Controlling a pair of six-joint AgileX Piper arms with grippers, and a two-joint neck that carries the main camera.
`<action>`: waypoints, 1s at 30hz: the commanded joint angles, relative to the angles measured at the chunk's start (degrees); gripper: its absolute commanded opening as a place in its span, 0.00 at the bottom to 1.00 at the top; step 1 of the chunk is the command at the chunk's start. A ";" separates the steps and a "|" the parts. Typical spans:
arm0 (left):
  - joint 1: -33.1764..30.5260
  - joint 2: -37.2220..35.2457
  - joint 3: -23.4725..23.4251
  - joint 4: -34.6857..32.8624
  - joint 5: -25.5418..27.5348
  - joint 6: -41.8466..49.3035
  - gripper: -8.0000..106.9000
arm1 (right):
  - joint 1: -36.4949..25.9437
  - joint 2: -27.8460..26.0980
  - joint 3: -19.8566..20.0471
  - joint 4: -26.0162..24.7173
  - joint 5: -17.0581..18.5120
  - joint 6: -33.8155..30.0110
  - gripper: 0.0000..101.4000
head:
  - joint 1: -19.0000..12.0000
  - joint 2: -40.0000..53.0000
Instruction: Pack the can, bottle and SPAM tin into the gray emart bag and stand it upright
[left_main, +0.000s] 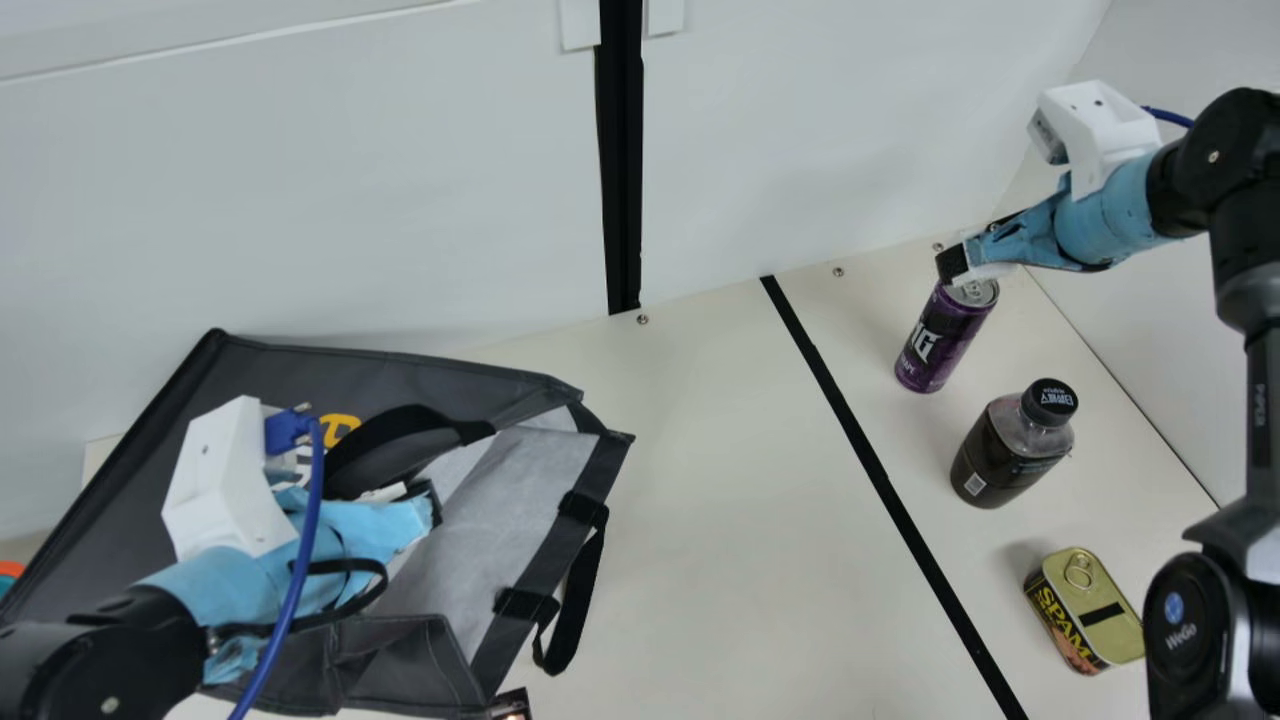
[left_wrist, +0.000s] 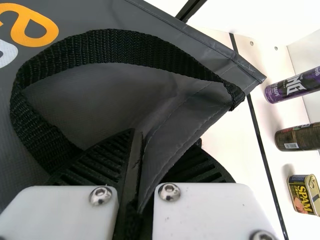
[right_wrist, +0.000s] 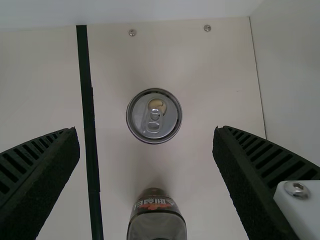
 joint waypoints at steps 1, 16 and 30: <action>0.00 0.00 0.00 0.00 0.00 0.00 0.00 | 0.19 1.07 -0.56 -0.15 0.10 0.20 0.94 | -1.30 -0.14; 0.00 0.00 0.00 0.00 0.00 0.00 0.00 | 1.54 7.56 -3.77 -1.80 0.10 0.93 0.94 | -1.30 -0.14; 0.00 0.00 0.00 0.00 0.00 0.00 0.00 | 1.66 11.74 -4.66 -2.59 0.10 1.06 0.94 | -1.30 -0.14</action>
